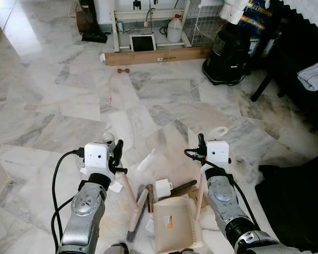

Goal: Sweep floor

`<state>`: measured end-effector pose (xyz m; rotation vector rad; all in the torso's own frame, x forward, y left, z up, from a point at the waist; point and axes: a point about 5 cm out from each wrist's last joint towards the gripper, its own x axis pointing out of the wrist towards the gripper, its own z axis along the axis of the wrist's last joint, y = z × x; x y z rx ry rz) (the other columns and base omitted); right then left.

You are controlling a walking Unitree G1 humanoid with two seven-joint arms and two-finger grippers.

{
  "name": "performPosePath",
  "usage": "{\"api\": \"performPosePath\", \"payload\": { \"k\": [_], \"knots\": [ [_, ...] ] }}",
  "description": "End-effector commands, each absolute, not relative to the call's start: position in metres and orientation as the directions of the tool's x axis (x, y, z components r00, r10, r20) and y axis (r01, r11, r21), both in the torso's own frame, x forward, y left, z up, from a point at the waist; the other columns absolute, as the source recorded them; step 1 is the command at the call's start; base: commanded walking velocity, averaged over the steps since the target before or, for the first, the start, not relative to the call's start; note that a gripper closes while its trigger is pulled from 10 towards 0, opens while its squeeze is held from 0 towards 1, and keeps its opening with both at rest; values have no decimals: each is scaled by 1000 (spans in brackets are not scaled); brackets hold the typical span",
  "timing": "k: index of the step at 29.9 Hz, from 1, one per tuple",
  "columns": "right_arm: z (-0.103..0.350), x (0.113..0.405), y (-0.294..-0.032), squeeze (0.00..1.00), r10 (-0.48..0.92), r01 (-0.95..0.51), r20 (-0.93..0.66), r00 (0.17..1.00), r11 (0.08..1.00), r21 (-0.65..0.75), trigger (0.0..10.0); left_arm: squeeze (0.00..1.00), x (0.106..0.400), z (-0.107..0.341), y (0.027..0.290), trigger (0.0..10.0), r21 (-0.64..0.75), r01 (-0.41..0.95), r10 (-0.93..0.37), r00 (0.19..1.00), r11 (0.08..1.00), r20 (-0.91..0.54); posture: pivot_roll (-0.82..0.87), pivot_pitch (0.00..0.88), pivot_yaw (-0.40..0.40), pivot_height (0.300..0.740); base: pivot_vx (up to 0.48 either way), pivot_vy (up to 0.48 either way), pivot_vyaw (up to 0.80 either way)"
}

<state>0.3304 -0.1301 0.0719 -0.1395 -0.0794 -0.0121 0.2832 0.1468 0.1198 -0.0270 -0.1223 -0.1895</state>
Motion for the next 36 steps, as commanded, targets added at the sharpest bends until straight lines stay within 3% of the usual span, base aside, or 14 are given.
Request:
{"api": "performPosePath", "payload": {
  "k": [1,11,19,36],
  "knots": [
    [68,329,-129,0,-1,9,60,998,989,-149,10000,0,277,114,140,10000,-29,253,-250,965,967,81,199,225,-65,740,0,0,0],
    [70,332,-131,0,-9,18,57,998,987,-159,10000,0,279,115,143,10000,0,271,-271,961,962,63,197,209,-65,740,0,0,0],
    [71,333,-131,0,-12,20,52,999,986,-164,10000,0,271,122,136,10000,-7,374,-373,927,928,42,203,201,-67,740,0,0,0],
    [77,339,-134,0,-41,51,57,998,982,-180,10000,0,250,151,129,10000,11,664,-663,746,747,-61,213,180,-71,740,0,0,0]
  ]
}}
